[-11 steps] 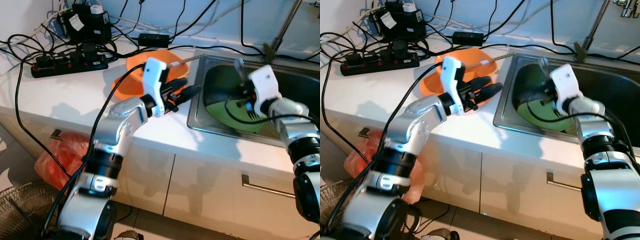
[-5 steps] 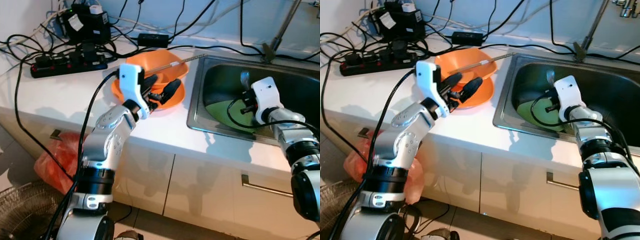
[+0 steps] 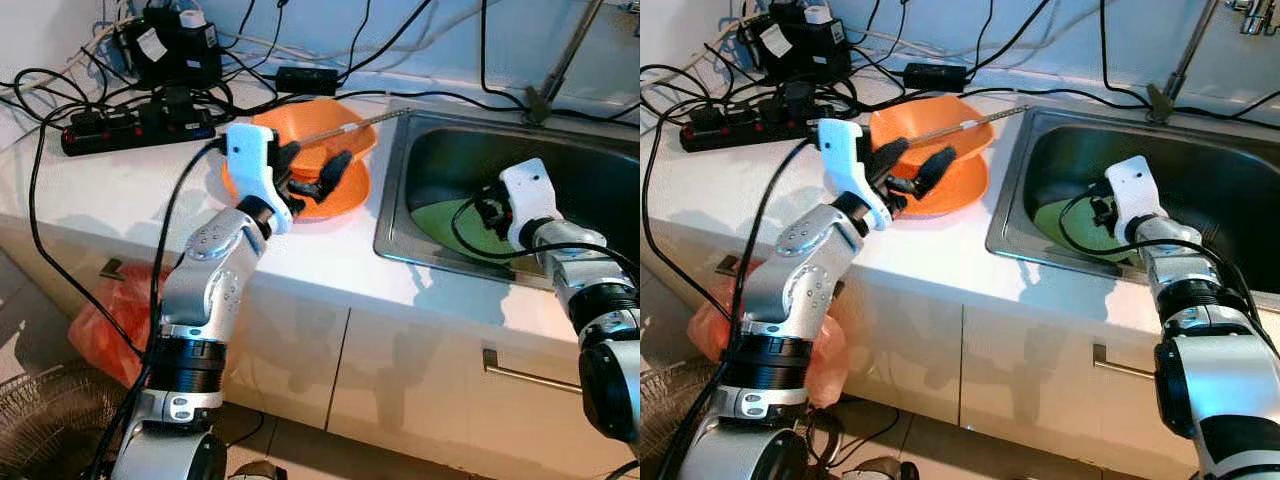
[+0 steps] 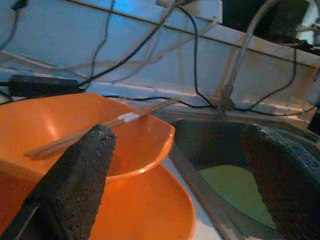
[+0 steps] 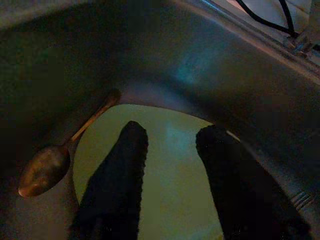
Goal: Kitchen organization
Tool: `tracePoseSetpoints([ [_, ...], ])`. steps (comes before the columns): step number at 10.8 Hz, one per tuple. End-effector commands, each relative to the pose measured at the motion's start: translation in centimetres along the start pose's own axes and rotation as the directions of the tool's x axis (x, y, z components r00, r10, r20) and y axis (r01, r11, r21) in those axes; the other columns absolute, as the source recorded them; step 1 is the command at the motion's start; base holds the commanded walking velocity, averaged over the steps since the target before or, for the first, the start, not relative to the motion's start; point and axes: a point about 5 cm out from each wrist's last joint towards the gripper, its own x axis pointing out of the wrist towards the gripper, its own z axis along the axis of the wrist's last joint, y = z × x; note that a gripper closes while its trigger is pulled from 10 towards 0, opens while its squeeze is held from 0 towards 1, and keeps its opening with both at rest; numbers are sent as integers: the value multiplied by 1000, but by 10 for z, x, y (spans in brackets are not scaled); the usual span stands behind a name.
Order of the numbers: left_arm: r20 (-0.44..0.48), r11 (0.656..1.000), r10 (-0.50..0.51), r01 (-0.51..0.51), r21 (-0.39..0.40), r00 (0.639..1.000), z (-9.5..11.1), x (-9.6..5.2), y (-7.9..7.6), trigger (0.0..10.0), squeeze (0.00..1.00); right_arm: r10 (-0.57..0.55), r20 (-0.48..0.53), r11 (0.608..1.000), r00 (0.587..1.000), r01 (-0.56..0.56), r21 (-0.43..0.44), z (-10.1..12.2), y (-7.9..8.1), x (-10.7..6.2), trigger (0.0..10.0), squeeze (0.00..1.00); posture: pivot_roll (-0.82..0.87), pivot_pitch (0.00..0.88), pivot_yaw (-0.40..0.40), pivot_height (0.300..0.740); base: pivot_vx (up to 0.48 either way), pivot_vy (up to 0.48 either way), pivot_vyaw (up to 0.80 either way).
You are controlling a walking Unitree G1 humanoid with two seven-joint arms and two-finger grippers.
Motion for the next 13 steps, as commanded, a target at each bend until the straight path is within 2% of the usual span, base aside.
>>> tracePoseSetpoints([
  [1, 27, 999, 30, -31, 23, 999, 5, 0, 2, 10000, 1000, -5, 13, 999, 1000, 5, 35, 2, -1, 0, 10000, 1000, 122, 37, -6, 740, 0, 0, 0],
  [4, 88, 981, 174, -181, 73, 981, 8, -8, 19, 10000, 1000, -32, 186, 990, 982, 6, 140, 17, 6, 0, 10000, 1000, 103, 30, -10, 740, 0, 0, 0],
  [5, 116, 965, 239, -249, 84, 964, 10, -12, 28, 10000, 1000, -54, 278, 979, 959, -4, 204, 24, 13, -1, 10000, 1000, 95, 25, -13, 740, 0, 0, 0],
  [6, 128, 956, 269, -281, 87, 955, 10, -13, 32, 10000, 1000, -68, 319, 969, 945, -13, 245, 28, 18, -2, 10000, 1000, 91, 18, -21, 740, 0, 0, 0],
  [7, 144, 948, 270, -289, 133, 952, 8, -16, 34, 10000, 902, -80, 366, 960, 927, -27, 278, 33, 27, -4, 10000, 1000, 91, 18, -21, 740, 0, 0, 0],
  [8, 156, 935, 272, -299, 189, 950, 5, -20, 38, 10000, 0, -95, 418, 944, 903, -51, 325, 39, 39, -6, 10000, 1000, 80, 6, -28, 740, 0, 0, 0],
  [9, 157, 928, 286, -314, 203, 945, 4, -24, 42, 10000, 0, -114, 445, 927, 888, -67, 369, 44, 46, -10, 10000, 1000, 80, 6, -28, 740, 0, 0, 0],
  [10, 170, 912, 314, -347, 220, 934, 1, -33, 45, 10000, 0, -138, 509, 903, 850, -103, 417, 51, 59, -24, 10000, 1000, 69, 0, -30, 740, 0, 0, 0],
  [11, 176, 907, 324, -358, 222, 930, -2, -36, 45, 10000, 0, -147, 520, 894, 841, -111, 434, 52, 64, -29, 10000, 1000, 69, 0, -30, 740, 0, 0, 0],
  [12, 179, 902, 334, -369, 223, 925, -4, -38, 43, 10000, 0, -148, 515, 888, 845, -115, 445, 50, 69, -33, 10000, 933, 65, 0, -32, 740, 0, 0, 0],
  [13, 185, 895, 355, -390, 217, 916, -8, -40, 42, 10000, 0, -147, 497, 878, 855, -119, 464, 45, 78, -39, 10000, 529, 60, 0, -34, 740, 0, 0, 0],
])
